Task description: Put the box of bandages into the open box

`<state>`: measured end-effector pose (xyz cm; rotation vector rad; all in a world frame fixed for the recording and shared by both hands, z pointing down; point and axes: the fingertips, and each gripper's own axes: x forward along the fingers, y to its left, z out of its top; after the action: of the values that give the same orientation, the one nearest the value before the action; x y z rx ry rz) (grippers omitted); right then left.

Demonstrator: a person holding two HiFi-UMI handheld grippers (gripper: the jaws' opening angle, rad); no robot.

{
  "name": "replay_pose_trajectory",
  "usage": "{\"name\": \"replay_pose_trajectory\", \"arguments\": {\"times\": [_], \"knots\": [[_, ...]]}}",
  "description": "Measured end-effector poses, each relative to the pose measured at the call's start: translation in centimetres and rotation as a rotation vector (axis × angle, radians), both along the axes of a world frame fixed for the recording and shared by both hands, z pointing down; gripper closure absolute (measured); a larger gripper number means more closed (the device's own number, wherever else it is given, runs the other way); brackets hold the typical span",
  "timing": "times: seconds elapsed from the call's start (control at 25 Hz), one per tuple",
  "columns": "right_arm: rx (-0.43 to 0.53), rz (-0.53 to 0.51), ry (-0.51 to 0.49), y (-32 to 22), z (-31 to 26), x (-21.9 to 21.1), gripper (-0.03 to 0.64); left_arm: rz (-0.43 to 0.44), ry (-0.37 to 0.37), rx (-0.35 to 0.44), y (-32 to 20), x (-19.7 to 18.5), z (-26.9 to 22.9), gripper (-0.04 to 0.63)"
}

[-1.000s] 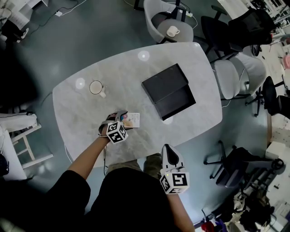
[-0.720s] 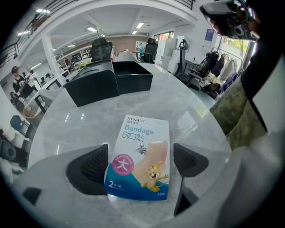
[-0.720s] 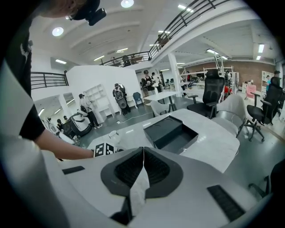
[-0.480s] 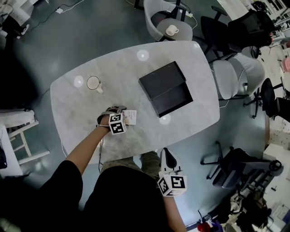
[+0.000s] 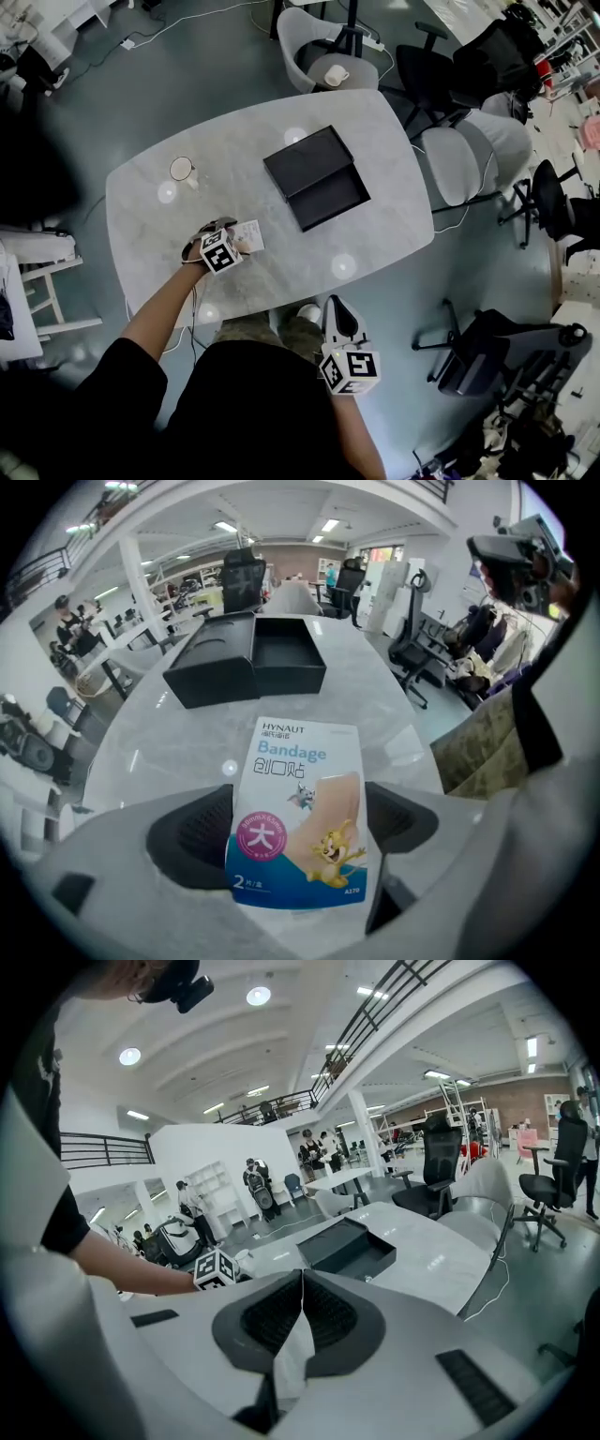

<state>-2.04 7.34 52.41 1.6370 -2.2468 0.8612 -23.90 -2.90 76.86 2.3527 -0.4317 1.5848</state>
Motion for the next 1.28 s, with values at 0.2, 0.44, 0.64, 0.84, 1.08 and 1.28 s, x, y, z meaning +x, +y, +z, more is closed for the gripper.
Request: {"name": "replay_pose_trajectory", "arguments": {"times": [0.2, 0.44, 0.64, 0.84, 1.08, 1.28], "knots": [[0.036, 0.010, -0.010, 2.2, -0.6, 5.1, 0.604, -0.114, 0.053, 0.013, 1.2, 4.1, -3.3, 0.148], [0.086, 0.072, -0.045, 4.4, -1.4, 11.6, 0.604, -0.117, 0.043, 0.037, 3.8, 10.1, -5.7, 0.148], [0.104, 0.086, -0.047, 5.2, -1.7, 15.5, 0.604, -0.123, 0.046, 0.031, 4.7, 14.6, -6.2, 0.147], [0.106, 0.135, -0.078, 5.0, -1.8, 17.7, 0.604, -0.126, 0.096, 0.052, 2.4, 18.2, -7.4, 0.147], [0.068, 0.155, -0.072, 2.8, -0.7, 20.3, 0.604, -0.128, 0.120, 0.067, -3.1, 21.9, -7.7, 0.147], [0.061, 0.167, -0.074, -0.9, -0.6, 21.9, 0.604, -0.140, 0.115, 0.076, -8.4, 23.3, -7.3, 0.147]]}}
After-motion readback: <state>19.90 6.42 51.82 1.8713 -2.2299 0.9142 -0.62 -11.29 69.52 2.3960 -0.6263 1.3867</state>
